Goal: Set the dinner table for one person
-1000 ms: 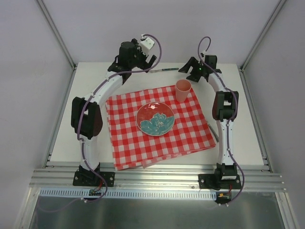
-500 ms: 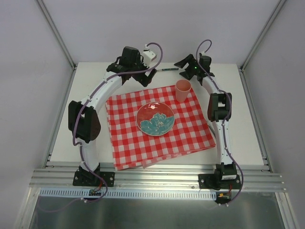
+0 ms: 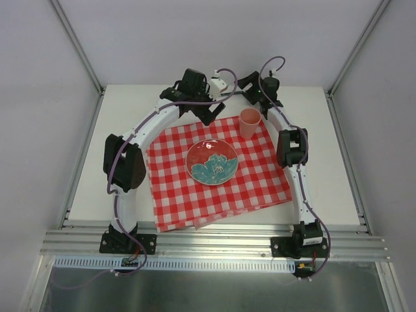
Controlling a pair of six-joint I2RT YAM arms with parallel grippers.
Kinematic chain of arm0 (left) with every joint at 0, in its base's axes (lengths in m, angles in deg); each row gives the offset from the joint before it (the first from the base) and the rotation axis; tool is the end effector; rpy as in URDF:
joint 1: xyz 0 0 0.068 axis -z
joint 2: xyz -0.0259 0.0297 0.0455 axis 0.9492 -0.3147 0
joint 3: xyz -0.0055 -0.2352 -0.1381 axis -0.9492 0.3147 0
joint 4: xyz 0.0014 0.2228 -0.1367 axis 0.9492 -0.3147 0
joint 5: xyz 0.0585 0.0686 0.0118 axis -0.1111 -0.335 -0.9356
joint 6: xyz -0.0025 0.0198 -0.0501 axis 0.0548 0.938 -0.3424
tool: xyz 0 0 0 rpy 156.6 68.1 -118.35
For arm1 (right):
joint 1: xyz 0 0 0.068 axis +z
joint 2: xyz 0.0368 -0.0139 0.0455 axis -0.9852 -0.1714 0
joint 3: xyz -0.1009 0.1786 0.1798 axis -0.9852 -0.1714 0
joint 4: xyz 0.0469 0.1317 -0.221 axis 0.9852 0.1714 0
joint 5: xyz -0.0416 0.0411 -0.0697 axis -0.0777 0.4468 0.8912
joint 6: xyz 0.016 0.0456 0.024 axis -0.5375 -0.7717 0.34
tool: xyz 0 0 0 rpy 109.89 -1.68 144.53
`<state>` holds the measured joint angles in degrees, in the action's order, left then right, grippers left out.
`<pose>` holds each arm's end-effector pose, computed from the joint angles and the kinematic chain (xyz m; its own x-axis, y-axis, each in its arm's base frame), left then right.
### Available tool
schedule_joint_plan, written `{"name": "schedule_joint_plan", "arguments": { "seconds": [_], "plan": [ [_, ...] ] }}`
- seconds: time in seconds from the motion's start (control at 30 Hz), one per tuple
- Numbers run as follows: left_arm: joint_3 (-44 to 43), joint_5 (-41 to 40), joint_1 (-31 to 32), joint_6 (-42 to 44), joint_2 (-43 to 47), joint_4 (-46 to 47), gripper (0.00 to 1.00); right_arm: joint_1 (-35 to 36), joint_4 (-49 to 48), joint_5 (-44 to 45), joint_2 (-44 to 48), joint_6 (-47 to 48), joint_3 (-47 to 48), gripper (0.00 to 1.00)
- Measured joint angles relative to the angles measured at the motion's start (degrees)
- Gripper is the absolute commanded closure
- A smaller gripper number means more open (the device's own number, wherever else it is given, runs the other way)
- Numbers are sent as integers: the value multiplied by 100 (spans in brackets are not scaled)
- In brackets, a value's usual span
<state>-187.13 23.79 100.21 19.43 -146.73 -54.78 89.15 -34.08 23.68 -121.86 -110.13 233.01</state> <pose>0.4114 -0.2308 0.3230 -0.2294 0.5680 -0.7904 0.7435 0.6263 0.2342 0.6222 0.1097 0.1343 -0.3928 0.5643 -0.7261 -0.2531 0.6928 0.6753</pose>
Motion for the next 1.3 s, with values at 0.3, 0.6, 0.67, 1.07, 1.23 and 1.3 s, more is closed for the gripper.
{"name": "schedule_joint_plan", "arguments": {
  "seconds": [0.3,0.6,0.67,1.07,1.23,1.3],
  "plan": [
    [0,-83,20,35,-24,-55,1,-66,-455,713,-79,531,103,3],
    [-208,-105,0,46,-267,-114,1,94,-531,2109,-203,804,249,3],
    [-236,-107,-4,44,-278,-114,1,166,-509,2170,-247,743,249,3],
    [-238,-94,0,-20,-275,-116,1,549,-310,2288,-365,184,485,3],
    [-236,-44,2,-118,-275,-116,1,643,-195,2216,-385,22,557,3],
    [-236,-20,0,-151,-275,-116,1,667,-179,2129,-385,-46,560,3]
  ]
}}
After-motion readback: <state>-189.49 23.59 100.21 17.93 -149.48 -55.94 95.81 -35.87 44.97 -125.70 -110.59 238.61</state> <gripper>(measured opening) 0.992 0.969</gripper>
